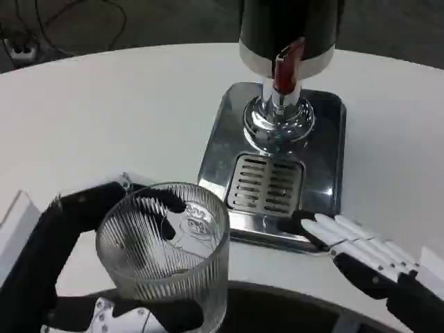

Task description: Grasp the cup under the faucet to collect the drink, then remove the cup.

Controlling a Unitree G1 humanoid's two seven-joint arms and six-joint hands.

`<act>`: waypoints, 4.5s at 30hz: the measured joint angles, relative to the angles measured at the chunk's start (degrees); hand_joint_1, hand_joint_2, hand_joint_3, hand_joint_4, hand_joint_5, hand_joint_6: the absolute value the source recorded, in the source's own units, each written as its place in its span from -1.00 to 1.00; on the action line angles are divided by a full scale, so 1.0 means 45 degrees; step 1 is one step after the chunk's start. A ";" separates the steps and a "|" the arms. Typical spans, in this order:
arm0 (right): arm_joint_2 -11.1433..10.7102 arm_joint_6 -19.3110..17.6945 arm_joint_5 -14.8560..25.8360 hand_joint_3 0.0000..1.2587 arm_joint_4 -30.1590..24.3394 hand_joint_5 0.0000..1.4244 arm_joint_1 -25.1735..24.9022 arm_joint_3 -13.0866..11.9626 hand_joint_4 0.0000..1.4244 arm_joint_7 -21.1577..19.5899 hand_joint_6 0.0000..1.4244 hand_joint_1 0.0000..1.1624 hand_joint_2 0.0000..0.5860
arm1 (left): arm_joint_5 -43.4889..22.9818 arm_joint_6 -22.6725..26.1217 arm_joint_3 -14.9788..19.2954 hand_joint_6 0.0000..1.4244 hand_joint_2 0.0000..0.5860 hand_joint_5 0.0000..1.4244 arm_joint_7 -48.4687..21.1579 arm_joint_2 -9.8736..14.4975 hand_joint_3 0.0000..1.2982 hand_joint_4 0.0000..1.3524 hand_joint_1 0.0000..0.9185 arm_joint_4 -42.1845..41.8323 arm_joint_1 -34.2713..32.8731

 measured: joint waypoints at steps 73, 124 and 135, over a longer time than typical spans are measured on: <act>0.0382 -0.0704 0.0203 -0.87 -0.0006 -1.00 0.1649 -0.0209 -0.96 -0.0804 -1.00 -0.11 0.59 | 0.7166 -0.2951 -0.3649 0.60 -0.98 0.42 0.8497 0.1568 0.13 0.22 0.49 1.7757 -1.2339; 0.0020 -0.1268 0.1247 -0.85 -0.0006 -1.00 0.3619 -0.1600 -0.96 -0.1608 -1.00 -0.14 0.63 | 0.7519 -0.0142 -0.8027 0.59 -0.92 0.47 1.1773 -0.1678 0.11 0.22 0.38 2.3381 -1.7173; -0.0186 -0.1353 0.1252 -0.85 -0.0005 -1.00 0.3723 -0.1586 -0.96 -0.1887 -1.00 -0.14 0.63 | 0.7512 -0.0072 -0.8109 0.59 -0.91 0.47 1.1744 -0.1684 0.11 0.22 0.38 2.3381 -1.7220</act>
